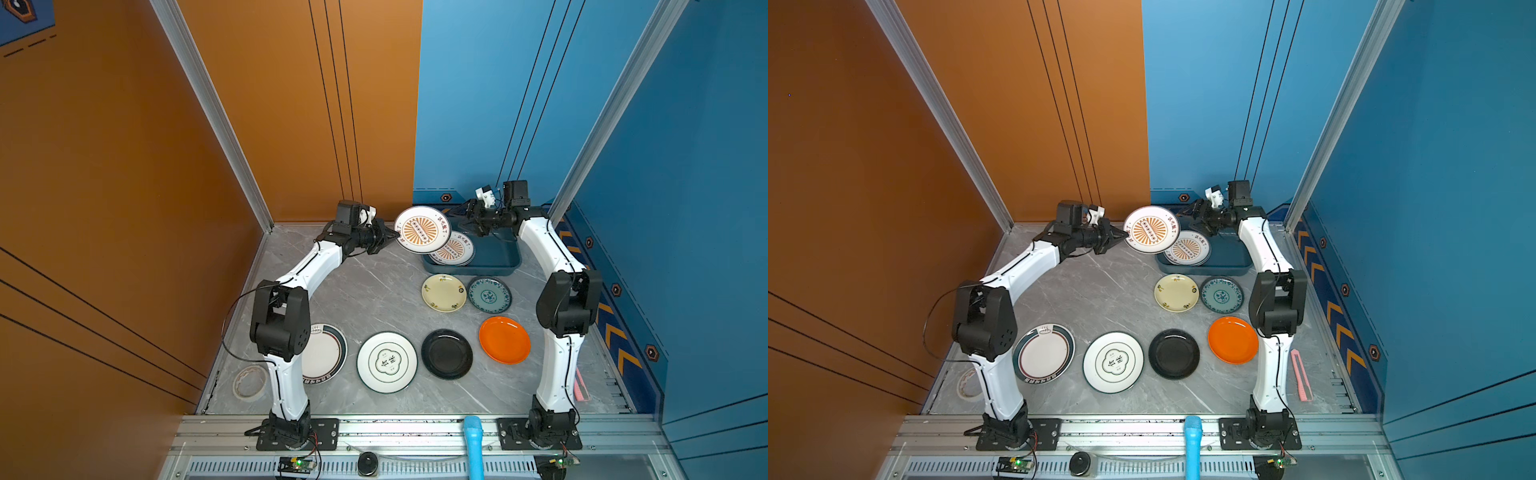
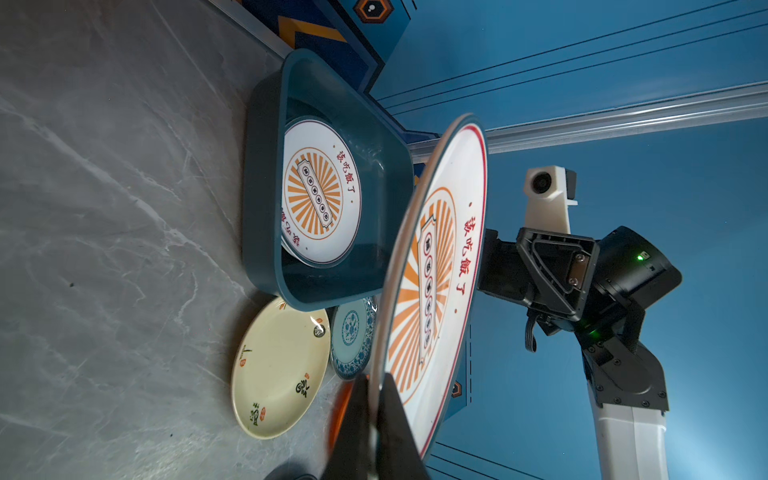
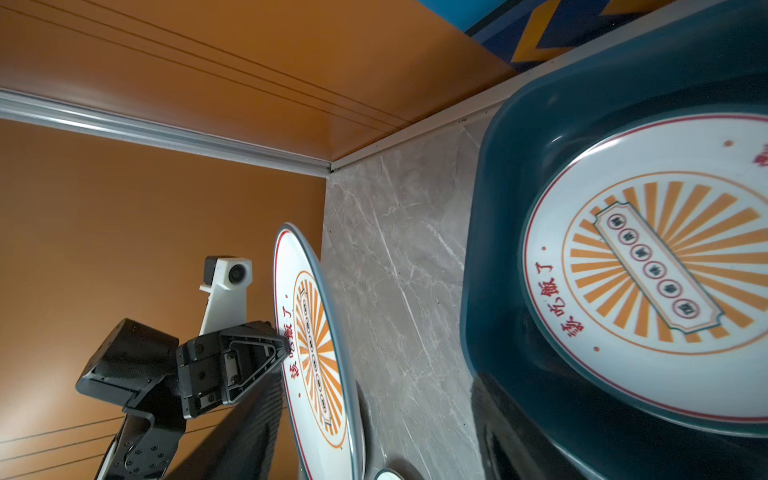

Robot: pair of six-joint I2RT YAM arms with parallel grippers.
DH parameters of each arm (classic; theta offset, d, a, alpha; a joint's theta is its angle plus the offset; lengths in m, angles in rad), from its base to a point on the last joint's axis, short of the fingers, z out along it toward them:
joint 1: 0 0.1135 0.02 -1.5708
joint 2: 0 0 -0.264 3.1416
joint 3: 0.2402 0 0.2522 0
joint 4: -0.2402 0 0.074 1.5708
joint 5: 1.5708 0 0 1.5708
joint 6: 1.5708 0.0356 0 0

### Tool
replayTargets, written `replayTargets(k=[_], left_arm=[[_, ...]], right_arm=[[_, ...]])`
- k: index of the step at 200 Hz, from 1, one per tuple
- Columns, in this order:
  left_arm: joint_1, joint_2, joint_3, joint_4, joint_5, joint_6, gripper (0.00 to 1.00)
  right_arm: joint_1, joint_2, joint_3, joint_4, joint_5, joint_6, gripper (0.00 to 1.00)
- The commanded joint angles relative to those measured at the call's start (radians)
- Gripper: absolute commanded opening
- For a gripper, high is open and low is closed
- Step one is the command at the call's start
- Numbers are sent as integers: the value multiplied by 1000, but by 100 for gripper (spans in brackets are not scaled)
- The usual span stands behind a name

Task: Place the plates into the plastic bin on the countertop
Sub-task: 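Lift the sunburst plate upright with left gripper toward the right gripper, then grasp the sunburst plate rim with right gripper and open left gripper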

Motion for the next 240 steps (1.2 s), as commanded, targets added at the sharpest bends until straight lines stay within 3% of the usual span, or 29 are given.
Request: replayTargets(k=[1,24,117,240], left_arm=[[-13,15,64,3,45,9,0],[-22,34,88,-10,54,13,0],[-33,80,114,-25,71,28,0],[-50,157,237,-160,53,83,0]], right_arm=[[15,-40,-21,31,-30,4,73],[24,-46,-35,31,-39,-3,69],[40,-59,-69,31,-62,-15,33],[45,-42,-62,-5,-75,-40,3]])
